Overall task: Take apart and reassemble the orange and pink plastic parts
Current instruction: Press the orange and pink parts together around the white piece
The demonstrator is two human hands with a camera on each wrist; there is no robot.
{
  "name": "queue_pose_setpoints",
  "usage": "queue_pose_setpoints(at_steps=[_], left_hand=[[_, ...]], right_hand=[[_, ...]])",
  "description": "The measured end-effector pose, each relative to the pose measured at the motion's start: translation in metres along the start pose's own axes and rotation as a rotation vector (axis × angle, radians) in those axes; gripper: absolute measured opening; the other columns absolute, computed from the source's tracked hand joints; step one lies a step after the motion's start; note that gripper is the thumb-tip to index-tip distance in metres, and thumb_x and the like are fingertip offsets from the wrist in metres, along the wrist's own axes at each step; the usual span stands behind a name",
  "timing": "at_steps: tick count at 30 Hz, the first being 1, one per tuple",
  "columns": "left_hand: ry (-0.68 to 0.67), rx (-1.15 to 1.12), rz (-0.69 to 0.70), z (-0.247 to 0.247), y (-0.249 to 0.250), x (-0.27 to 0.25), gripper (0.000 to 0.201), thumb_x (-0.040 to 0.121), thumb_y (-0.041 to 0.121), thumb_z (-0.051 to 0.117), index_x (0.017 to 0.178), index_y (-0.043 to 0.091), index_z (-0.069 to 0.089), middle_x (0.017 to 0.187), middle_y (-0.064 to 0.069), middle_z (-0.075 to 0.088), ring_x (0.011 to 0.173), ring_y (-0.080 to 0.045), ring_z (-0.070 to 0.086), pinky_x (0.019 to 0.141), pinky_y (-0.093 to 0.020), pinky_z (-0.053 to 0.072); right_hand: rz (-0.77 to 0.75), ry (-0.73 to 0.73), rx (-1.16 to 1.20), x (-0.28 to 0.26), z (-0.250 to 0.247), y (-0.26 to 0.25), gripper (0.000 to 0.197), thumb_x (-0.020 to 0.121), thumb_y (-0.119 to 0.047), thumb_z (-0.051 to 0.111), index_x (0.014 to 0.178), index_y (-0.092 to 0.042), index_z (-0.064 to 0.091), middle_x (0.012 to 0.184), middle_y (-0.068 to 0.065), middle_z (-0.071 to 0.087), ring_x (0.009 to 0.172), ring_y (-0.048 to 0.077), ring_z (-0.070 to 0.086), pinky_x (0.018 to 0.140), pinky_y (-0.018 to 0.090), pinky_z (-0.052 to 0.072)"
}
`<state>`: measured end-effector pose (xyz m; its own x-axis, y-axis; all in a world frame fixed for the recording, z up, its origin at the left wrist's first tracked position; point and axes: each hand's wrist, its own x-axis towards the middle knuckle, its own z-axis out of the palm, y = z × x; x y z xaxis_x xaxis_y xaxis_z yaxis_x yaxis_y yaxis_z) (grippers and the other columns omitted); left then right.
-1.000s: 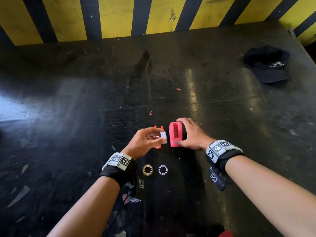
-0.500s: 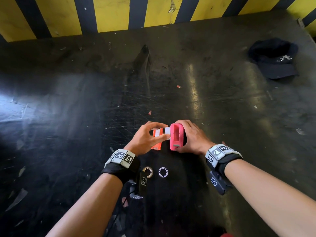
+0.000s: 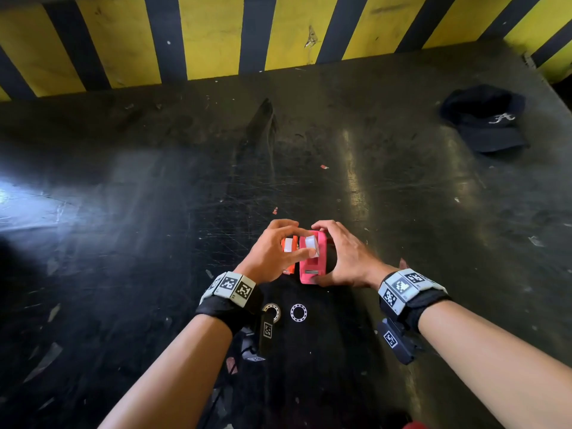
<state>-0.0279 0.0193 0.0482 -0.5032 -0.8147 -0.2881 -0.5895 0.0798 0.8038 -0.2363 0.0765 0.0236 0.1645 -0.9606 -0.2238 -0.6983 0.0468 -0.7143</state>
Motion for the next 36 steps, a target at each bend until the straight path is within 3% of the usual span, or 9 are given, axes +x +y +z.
queue_pose_setpoints(at_steps=[8, 10, 14, 18, 24, 27, 32, 36], left_hand=[[0.009, 0.173, 0.031, 0.002, 0.0, -0.009, 0.047, 0.085, 0.028, 0.084, 0.13, 0.023, 0.071, 0.148, 0.0, 0.045, 0.141, -0.023, 0.04, 0.114, -0.043, 0.043], [0.044, 0.181, 0.06, 0.005, 0.0, -0.01, 0.05, 0.083, 0.028, 0.086, 0.13, 0.024, 0.07, 0.145, -0.001, 0.048, 0.138, -0.023, 0.043, 0.114, -0.043, 0.044], [0.118, 0.051, 0.065, 0.007, -0.003, -0.009, 0.057, 0.078, 0.027, 0.089, 0.128, 0.027, 0.061, 0.133, 0.004, 0.053, 0.122, -0.016, 0.058, 0.096, -0.037, 0.057], [0.138, 0.019, 0.052, 0.006, -0.004, -0.009, 0.057, 0.077, 0.031, 0.09, 0.125, 0.028, 0.059, 0.128, 0.005, 0.057, 0.113, -0.01, 0.063, 0.081, -0.017, 0.051], [0.13, 0.03, 0.059, -0.002, -0.005, -0.01, 0.036, 0.085, 0.031, 0.083, 0.116, 0.027, 0.065, 0.125, 0.006, 0.059, 0.115, -0.01, 0.065, 0.089, -0.027, 0.057], [0.142, 0.105, 0.112, -0.009, -0.004, -0.009, 0.019, 0.091, 0.025, 0.077, 0.11, 0.023, 0.073, 0.124, 0.006, 0.059, 0.114, -0.012, 0.065, 0.088, -0.022, 0.051], [0.076, 0.273, 0.132, -0.018, 0.004, -0.002, 0.022, 0.09, 0.031, 0.079, 0.111, 0.029, 0.079, 0.13, 0.004, 0.059, 0.119, -0.014, 0.06, 0.1, -0.029, 0.049], [0.051, 0.374, 0.146, -0.021, 0.013, 0.004, 0.022, 0.092, 0.031, 0.075, 0.112, 0.023, 0.081, 0.133, 0.001, 0.06, 0.117, -0.016, 0.06, 0.095, -0.023, 0.042]], right_hand=[[-0.034, 0.011, 0.0, -0.006, -0.002, -0.012, 0.102, 0.054, -0.052, 0.096, 0.135, -0.034, 0.037, 0.132, -0.008, 0.05, 0.115, 0.01, 0.055, 0.089, 0.023, 0.041], [-0.034, 0.016, 0.007, -0.006, -0.002, -0.015, 0.099, 0.053, -0.053, 0.097, 0.13, -0.033, 0.038, 0.129, -0.009, 0.052, 0.113, 0.009, 0.056, 0.087, 0.023, 0.042], [-0.03, 0.01, 0.001, -0.005, -0.003, -0.015, 0.09, 0.051, -0.059, 0.094, 0.12, -0.035, 0.04, 0.121, -0.01, 0.054, 0.107, 0.011, 0.059, 0.086, 0.028, 0.047], [-0.035, 0.013, 0.024, -0.005, -0.003, -0.013, 0.085, 0.05, -0.059, 0.094, 0.116, -0.036, 0.046, 0.116, -0.009, 0.056, 0.105, 0.01, 0.061, 0.089, 0.028, 0.051], [-0.054, 0.013, 0.052, -0.003, -0.003, -0.018, 0.09, 0.052, -0.054, 0.097, 0.122, -0.033, 0.045, 0.122, -0.008, 0.057, 0.109, 0.011, 0.061, 0.092, 0.027, 0.05], [-0.077, 0.011, 0.058, -0.004, -0.004, -0.02, 0.095, 0.052, -0.053, 0.097, 0.126, -0.033, 0.04, 0.126, -0.01, 0.056, 0.113, 0.011, 0.061, 0.097, 0.028, 0.05], [-0.06, -0.008, 0.048, -0.005, -0.004, -0.02, 0.104, 0.053, -0.048, 0.098, 0.133, -0.031, 0.035, 0.135, -0.009, 0.053, 0.12, 0.01, 0.056, 0.099, 0.023, 0.041], [-0.052, -0.029, 0.038, -0.004, -0.004, -0.02, 0.105, 0.054, -0.047, 0.098, 0.135, -0.033, 0.033, 0.137, -0.009, 0.05, 0.122, 0.011, 0.053, 0.098, 0.024, 0.04]])
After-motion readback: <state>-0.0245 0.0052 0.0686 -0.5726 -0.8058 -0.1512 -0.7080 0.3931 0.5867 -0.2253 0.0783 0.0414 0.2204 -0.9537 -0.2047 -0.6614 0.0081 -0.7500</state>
